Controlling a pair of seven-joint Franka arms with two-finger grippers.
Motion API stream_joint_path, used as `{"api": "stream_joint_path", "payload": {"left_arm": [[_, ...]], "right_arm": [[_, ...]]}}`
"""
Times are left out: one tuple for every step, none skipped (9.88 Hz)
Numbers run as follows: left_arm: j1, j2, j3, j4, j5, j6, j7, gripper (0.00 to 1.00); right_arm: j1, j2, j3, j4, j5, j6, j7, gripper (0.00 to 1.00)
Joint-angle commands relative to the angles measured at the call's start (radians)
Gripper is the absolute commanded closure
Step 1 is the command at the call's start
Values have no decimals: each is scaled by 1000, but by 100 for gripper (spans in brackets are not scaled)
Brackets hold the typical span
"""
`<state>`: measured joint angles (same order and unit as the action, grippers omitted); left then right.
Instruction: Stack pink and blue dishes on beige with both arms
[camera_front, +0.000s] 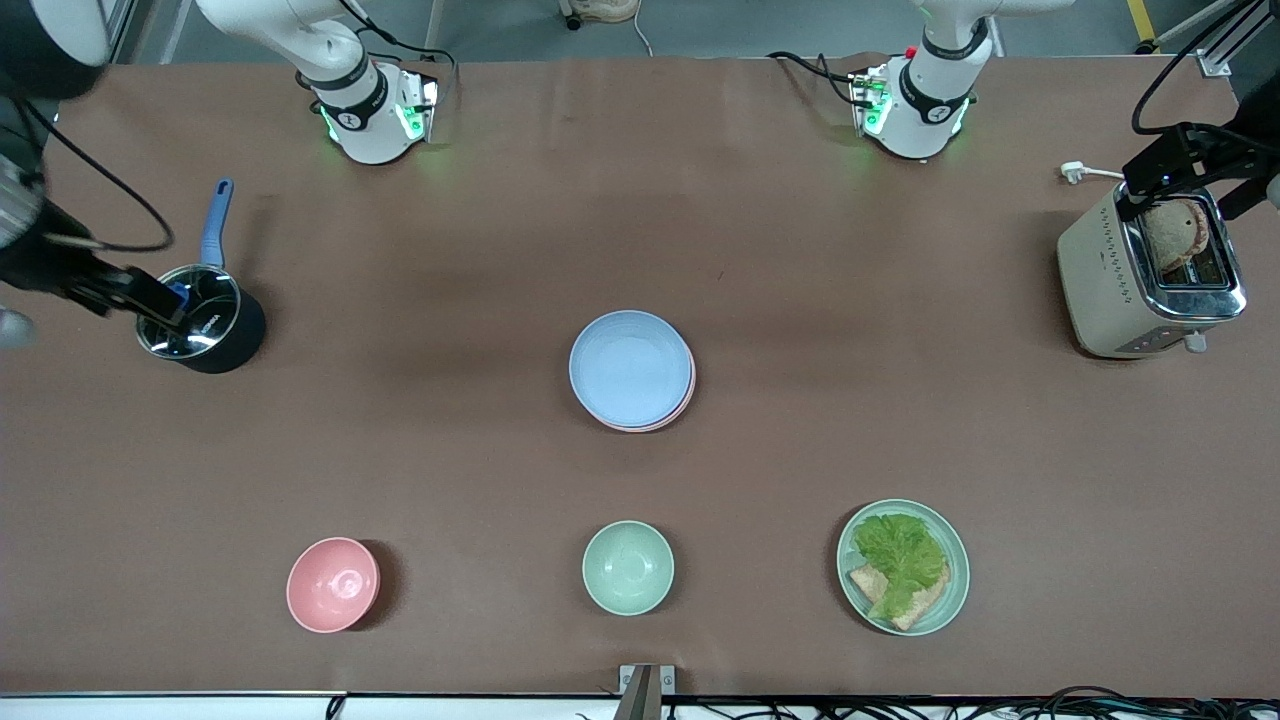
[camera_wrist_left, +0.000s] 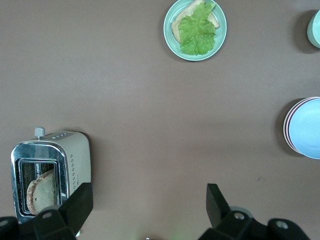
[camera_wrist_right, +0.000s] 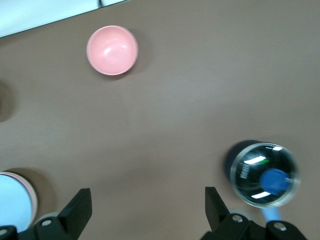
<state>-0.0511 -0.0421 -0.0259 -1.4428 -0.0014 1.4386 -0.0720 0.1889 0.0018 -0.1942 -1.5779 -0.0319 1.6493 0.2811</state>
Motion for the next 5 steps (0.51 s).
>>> {"api": "stream_joint_path", "payload": {"left_arm": [[-6, -2, 9, -33, -15, -12, 5, 0], [-6, -2, 9, -34, -15, -12, 3, 0], [-6, -2, 9, -34, -15, -12, 5, 0], [-6, -2, 9, -34, -15, -12, 5, 0], [-6, -1, 9, -34, -15, -12, 5, 0]], "right_arm": [[-246, -6, 203, 119, -26, -170, 33, 0], [-267, -29, 191, 121, -8, -178, 15, 0], [-269, -29, 162, 124, 10, -187, -59, 0], [-264, -28, 136, 124, 12, -213, -144, 0], [-266, -28, 136, 133, 10, -213, -152, 0]]}}
